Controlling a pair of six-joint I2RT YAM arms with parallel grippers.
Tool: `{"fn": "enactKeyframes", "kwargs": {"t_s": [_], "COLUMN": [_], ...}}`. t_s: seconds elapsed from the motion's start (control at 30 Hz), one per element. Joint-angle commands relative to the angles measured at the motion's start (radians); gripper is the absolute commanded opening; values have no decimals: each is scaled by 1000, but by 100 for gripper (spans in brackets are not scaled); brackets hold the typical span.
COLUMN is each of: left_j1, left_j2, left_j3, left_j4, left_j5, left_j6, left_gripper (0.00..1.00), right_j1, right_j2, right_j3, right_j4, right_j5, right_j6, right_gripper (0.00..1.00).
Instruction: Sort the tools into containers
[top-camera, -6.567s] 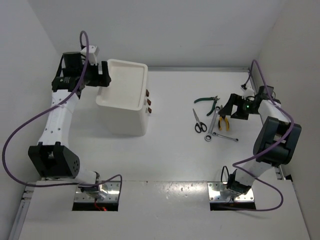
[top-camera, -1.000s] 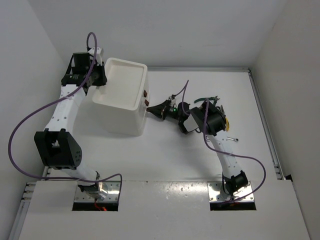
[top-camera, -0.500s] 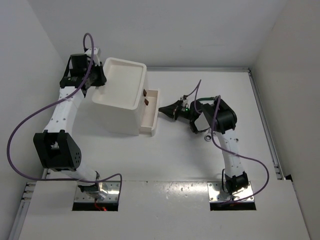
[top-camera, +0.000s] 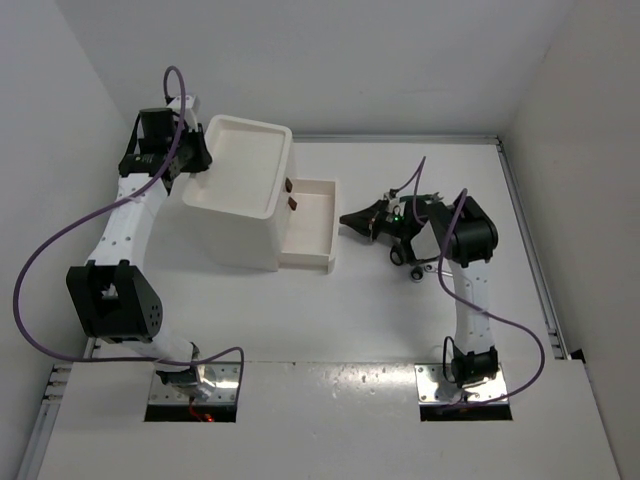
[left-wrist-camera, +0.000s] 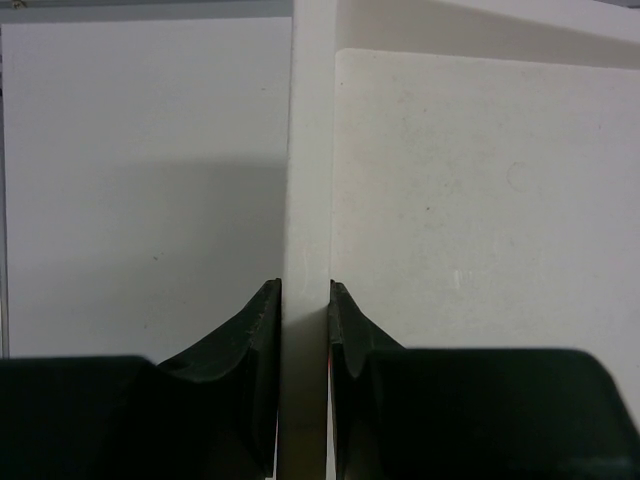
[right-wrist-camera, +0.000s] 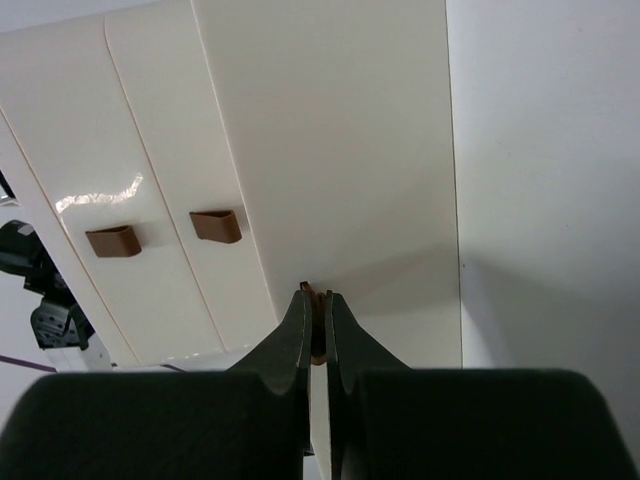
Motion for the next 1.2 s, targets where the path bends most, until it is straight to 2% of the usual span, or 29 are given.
{"fn": "enactKeyframes", "kwargs": {"t_s": [0.0,0.37,0.43,0.47,0.53,0.63,0.83,0.93,0.97,1.03,1.07,1.1,1.17], "left_j1": [50,50,50,50,50,50,50,50,50,50,50,50,37], "left_j2": [13,13,13,23,23,23,23,23,23,12,12,1,-9], "left_j3": [-34,-34,-34,-34,-34,-34,-34,-34,-34,-34,-34,-44,-53], "left_j4": [-49,-39,-39,-39,-39,-39,-39,-30,-30,-30,-30,-21,-21], "left_j5": [-58,-58,-58,-58,-58,-58,-58,-58,-58,-58,-58,-68,-89], "left_j6": [-73,-82,-82,-82,-82,-82,-82,-82,-82,-82,-82,-82,-82], "left_gripper": [0,0,0,0,0,0,0,0,0,0,0,0,0], "right_j1": [-51,-103,-103,-103,-103,-103,-112,-134,-134,-155,-172,-190,-200], "right_j2": [-51,-107,-107,-107,-117,-169,-249,-321,-346,-441,-474,-507,-589], "right_j3": [-32,-97,-97,-97,-97,-97,-65,-33,-23,21,50,84,177], "right_j4": [-70,-148,-148,-139,-139,-186,-283,-386,-430,-658,-777,-1046,-1261], "right_j5": [1,1,-22,-22,-22,-31,-63,-88,-100,-89,-54,-19,106], "right_j6": [-97,-161,-161,-161,-172,-236,-351,-416,-487,-596,-767,-869,-1123], "right_gripper": [0,0,7,24,33,39,39,39,38,38,36,35,33]}}
